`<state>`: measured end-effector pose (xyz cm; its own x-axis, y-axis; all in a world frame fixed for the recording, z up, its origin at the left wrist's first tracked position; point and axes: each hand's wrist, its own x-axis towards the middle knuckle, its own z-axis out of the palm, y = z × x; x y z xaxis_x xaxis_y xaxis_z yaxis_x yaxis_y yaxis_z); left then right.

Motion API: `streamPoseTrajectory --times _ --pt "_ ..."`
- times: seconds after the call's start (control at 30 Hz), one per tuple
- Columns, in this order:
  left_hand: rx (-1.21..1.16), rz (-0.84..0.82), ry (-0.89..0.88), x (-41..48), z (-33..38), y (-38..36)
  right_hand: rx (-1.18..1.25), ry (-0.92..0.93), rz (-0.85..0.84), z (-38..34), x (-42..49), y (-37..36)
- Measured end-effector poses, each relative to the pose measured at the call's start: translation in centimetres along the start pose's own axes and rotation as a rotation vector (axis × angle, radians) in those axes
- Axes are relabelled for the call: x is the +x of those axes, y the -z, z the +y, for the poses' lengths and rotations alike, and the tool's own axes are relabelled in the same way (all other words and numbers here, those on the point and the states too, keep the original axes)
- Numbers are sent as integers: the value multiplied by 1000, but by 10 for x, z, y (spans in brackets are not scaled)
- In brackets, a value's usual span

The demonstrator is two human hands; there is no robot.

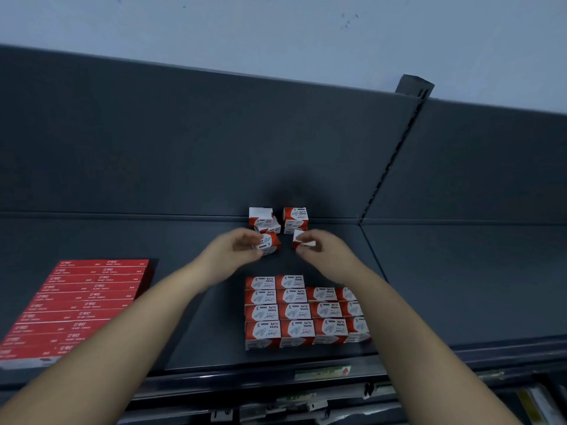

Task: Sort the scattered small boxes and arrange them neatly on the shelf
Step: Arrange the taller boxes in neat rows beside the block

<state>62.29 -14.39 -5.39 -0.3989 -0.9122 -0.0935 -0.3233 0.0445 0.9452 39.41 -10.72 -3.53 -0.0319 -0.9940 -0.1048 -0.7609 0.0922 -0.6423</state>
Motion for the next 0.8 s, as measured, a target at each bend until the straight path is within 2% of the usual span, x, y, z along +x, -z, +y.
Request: streamPoseTrajectory --times 0.1,0.23,0.3,0.4,0.47,0.67,0.73,0.8 --pt "149 115 53 22 2 -4 -80 -72 135 9 22 -2" --pt "105 109 192 41 -3 -15 -209 -154 49 22 37 -13" --pt "94 89 256 48 -10 -22 -174 -194 33 24 37 -17" --pt "305 138 273 55 -20 -27 -159 -181 97 25 36 -21" --pt "351 148 253 55 -20 -27 -144 -173 116 25 35 -22" --pt "197 61 164 48 -14 -23 41 -169 99 27 26 -11" --pt "142 72 102 43 -10 -22 200 -156 104 28 20 -6" --pt "63 104 40 36 -1 -20 474 -164 115 29 13 0"
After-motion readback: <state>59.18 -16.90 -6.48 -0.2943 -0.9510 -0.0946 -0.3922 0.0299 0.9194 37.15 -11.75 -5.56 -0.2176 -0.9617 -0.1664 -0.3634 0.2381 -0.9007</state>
